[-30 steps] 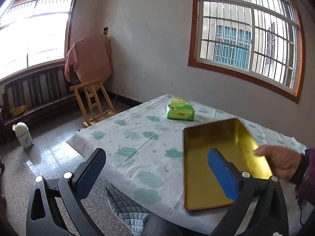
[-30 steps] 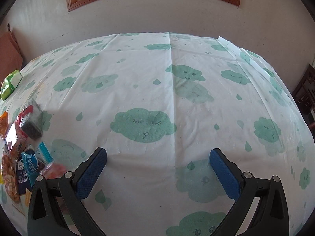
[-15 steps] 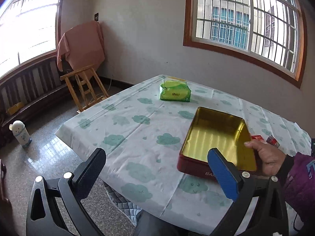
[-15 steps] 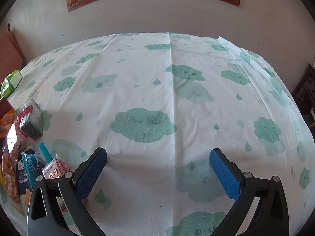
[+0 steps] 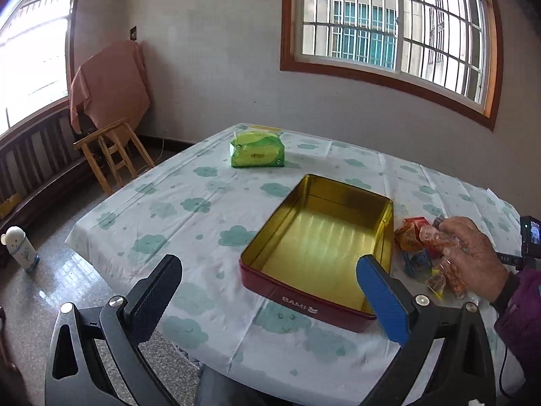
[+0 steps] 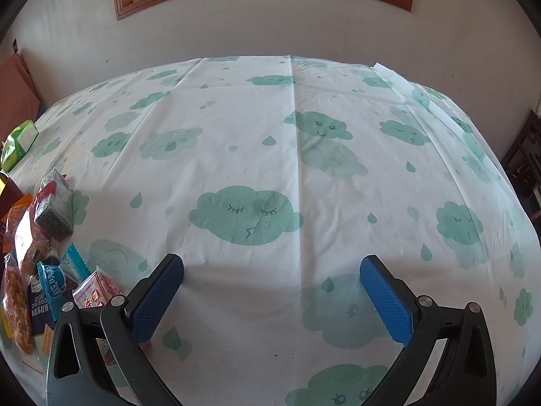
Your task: Organize snacks
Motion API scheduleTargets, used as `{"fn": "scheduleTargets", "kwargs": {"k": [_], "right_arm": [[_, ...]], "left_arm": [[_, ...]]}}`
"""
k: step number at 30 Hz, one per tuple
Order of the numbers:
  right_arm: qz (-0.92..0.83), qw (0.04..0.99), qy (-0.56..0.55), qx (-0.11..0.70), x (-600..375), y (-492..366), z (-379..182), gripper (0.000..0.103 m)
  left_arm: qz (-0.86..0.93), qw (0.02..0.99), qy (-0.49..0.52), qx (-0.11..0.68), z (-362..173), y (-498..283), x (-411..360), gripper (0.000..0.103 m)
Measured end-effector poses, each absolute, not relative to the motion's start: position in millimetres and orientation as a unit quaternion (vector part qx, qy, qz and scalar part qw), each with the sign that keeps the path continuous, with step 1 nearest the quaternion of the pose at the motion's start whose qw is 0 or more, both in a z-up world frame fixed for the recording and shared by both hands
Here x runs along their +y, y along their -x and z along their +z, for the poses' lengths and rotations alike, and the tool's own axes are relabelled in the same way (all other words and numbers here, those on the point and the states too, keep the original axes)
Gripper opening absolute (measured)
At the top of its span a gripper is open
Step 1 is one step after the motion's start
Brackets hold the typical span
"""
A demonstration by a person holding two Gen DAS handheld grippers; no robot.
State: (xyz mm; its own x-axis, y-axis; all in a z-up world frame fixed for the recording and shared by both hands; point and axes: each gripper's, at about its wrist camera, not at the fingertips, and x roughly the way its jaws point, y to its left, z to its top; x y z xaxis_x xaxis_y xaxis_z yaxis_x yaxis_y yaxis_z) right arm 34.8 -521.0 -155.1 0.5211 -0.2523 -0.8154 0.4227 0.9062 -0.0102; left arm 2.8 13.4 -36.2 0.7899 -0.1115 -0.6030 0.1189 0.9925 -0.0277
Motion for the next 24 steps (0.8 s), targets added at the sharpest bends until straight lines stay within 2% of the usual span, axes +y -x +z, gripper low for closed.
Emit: {"fn": "scheduleTargets", "kwargs": {"k": [11,24], "right_arm": [[-0.195,0.867,-0.095,0.449,-520.9,-35.0,-155.0,0.103],[-0.195,0.867,-0.095,0.449,-520.8,-35.0,-154.9,0.103]], "left_arm": [[-0.097,0.939,-0.060,0.325,-40.4,4.9,-49.2,0.103],[-0.099,0.943,-0.071,0.310,-38.5,18.2,-69.2,0.103]]}}
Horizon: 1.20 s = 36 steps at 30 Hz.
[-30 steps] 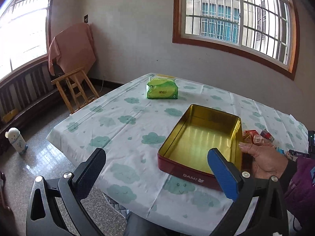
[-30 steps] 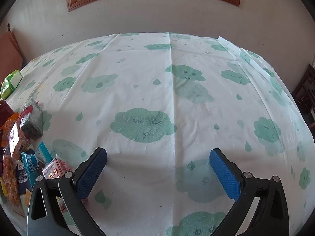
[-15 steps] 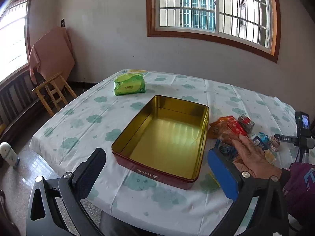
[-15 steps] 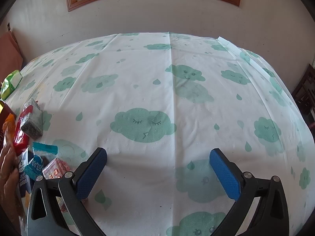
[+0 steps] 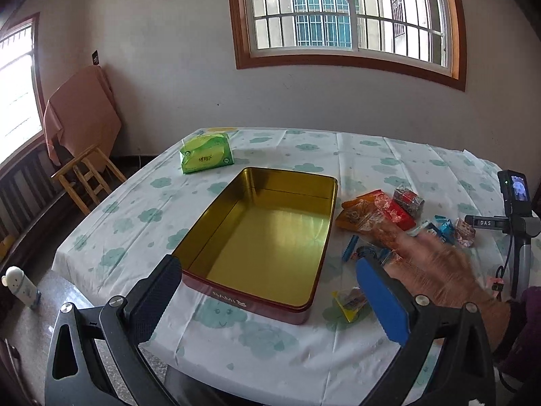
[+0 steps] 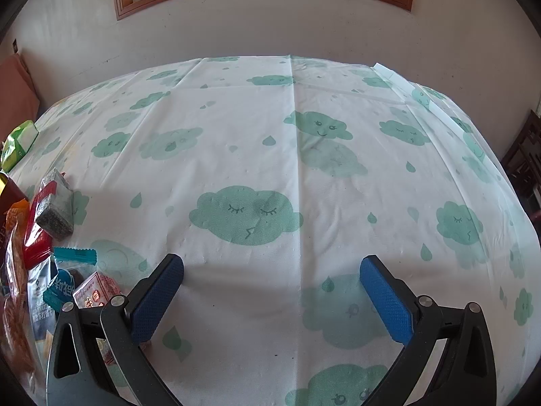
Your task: Organize snacks
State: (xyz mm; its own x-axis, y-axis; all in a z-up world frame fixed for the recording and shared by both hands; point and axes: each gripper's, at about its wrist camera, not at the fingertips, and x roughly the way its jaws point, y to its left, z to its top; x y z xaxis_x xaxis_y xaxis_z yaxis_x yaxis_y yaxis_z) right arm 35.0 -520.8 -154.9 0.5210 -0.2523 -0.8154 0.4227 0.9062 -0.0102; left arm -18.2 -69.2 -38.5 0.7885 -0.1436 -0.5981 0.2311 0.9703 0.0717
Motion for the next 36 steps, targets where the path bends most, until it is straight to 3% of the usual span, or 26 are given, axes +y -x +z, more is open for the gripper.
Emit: {"fn": "scheduleTargets", "kwargs": {"k": [10,31,36], "right_arm": [[-0.195,0.867,-0.095,0.449,-520.8,-35.1,-154.9,0.103],[-0.192,0.864,-0.098,0.454,-522.6,-34.1,-154.6,0.103],[-0.194,0.914,-0.091,0.344,-473.5,31.7,-108.1,0.099]], "left_arm": [[-0.085,0.948,-0.071,0.298,-26.4,28.3,-68.8,0.103],[-0.220,0.924,-0.079,0.304,-69.8,40.7,-146.4,0.102],[-0.195,0.933,-0.098,0.285,-83.1,32.5,-165.4,0.102]]}}
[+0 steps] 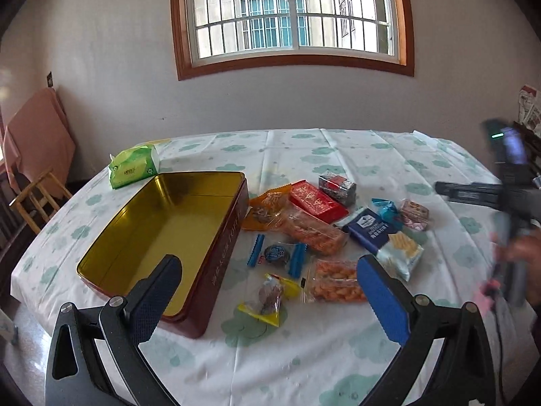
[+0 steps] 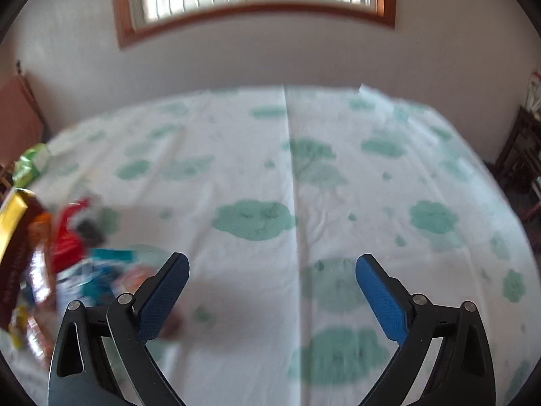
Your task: Organize snacks
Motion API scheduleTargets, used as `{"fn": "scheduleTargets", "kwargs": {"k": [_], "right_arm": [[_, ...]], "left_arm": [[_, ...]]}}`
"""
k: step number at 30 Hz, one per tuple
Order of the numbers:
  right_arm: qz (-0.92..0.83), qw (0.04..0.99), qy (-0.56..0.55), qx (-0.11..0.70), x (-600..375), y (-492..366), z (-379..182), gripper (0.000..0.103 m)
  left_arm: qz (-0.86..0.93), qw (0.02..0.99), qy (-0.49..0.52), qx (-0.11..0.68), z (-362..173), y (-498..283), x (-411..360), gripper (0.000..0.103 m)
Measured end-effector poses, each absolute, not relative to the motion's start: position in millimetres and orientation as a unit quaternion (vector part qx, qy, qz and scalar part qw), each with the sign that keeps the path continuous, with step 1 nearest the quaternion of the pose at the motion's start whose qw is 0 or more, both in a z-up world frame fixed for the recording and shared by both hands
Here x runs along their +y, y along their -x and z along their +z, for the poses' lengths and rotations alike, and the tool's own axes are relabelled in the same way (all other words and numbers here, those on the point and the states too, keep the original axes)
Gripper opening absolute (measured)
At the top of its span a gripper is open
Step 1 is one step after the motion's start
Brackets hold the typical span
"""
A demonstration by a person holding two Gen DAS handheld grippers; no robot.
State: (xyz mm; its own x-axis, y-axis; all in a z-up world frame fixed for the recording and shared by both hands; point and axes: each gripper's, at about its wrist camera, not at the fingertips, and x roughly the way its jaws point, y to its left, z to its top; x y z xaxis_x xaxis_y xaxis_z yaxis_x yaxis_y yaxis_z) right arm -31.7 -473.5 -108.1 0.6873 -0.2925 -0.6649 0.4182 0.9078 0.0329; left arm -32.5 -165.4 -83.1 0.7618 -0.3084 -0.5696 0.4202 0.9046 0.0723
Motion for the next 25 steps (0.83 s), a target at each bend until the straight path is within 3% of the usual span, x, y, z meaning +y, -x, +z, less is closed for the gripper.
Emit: {"fn": "scheduleTargets", "kwargs": {"k": [10,25], "right_arm": [[-0.152,0.956,-0.085,0.236,-368.2,131.8,-76.8,0.099],[-0.154,0.951,-0.067,0.258,-364.9,137.3,-76.9,0.101]], "left_arm": [[-0.203,0.929,-0.073,0.299,-85.1,30.8,-166.4,0.102],[-0.229,0.916,-0.062,0.324,-84.4,39.4,-157.5,0.102]]}}
